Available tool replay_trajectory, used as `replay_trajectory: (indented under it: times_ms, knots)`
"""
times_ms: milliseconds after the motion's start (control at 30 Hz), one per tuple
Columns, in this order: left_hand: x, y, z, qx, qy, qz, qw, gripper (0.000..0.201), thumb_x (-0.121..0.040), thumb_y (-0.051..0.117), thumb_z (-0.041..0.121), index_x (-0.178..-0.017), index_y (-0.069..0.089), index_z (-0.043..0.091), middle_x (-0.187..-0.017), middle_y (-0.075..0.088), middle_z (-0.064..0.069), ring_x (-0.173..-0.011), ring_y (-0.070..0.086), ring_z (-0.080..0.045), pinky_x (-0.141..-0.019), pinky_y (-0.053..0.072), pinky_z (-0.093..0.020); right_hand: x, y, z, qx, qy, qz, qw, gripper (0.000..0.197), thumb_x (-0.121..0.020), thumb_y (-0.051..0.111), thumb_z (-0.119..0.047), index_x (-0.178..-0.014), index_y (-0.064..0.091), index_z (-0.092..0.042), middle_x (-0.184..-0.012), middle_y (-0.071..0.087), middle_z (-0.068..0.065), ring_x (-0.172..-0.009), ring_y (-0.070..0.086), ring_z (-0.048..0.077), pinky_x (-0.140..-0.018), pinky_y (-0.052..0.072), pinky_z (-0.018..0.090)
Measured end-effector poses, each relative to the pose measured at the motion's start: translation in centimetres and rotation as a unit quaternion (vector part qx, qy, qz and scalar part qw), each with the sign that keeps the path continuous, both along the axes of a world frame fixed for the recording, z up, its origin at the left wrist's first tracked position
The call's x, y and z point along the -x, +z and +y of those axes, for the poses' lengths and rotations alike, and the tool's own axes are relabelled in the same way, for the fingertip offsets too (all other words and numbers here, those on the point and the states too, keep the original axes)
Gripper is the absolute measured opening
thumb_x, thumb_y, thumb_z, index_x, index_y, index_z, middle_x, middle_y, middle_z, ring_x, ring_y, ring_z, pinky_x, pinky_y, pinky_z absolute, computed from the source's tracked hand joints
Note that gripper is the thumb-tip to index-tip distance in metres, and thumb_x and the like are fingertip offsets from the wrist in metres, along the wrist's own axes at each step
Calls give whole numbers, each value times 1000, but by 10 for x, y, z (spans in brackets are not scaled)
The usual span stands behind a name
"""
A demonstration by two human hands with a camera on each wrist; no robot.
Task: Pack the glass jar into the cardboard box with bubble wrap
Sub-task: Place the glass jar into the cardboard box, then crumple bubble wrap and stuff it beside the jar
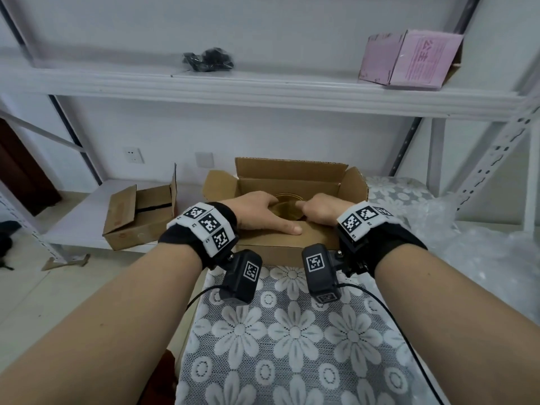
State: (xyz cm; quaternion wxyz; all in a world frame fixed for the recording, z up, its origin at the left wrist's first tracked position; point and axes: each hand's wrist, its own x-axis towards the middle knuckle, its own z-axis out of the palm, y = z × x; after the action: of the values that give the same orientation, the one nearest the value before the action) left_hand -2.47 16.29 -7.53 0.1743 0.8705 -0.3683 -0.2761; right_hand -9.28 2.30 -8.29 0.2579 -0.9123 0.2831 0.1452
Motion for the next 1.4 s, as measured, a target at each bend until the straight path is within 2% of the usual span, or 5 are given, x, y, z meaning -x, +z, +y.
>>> replay_trajectory:
  times_ms: [233, 567, 733, 1167, 1400]
  knots:
    - [20, 20, -7, 136, 62, -87, 985, 51, -71, 81, 37, -118, 67, 23, -119, 65, 5, -110, 58, -11, -92, 43, -24, 30, 18, -3, 107, -23, -296, 949, 25, -92, 50, -19, -85, 73, -14, -85, 71, 2, -82, 66, 20, -75, 49, 30]
    - [77, 38, -48, 271, 48, -98, 956, 31, -86, 70, 25, -116, 67, 18, -116, 68, 3, -109, 60, -10, -99, 44, -26, 94, 30, -28, 38, -70, -415, 906, 11, -89, 62, -19, -94, 71, -14, -86, 64, 0, -85, 61, 16, -76, 50, 30]
    - [120, 40, -83, 272, -26, -27, 961, 37, -88, 67, 19, -124, 63, 13, -122, 67, -1, -111, 61, -11, -101, 45, -27, 135, 26, -53, 86, -112, -382, 913, 12, -88, 62, -23, -80, 62, -15, -80, 62, 3, -79, 58, 21, -69, 45, 32]
    - [160, -16, -120, 62, -55, 116, 990, 65, -85, 71, 30, -141, 43, 11, -139, 52, -6, -107, 63, -15, -99, 47, -28, 200, -2, -113, 318, -67, -12, 946, 63, -78, 49, -4, -138, 37, -19, -143, 35, 11, -139, 21, 33, -110, 15, 67]
    - [160, -36, -124, 84, -8, 205, 975, 92, -72, 82, 36, -146, 33, 12, -144, 45, -10, -117, 58, -18, -104, 45, -31, 197, -12, -121, 293, -102, -212, 927, 39, -89, 43, 4, -122, 54, -13, -110, 67, 8, -104, 60, 29, -95, 41, 42]
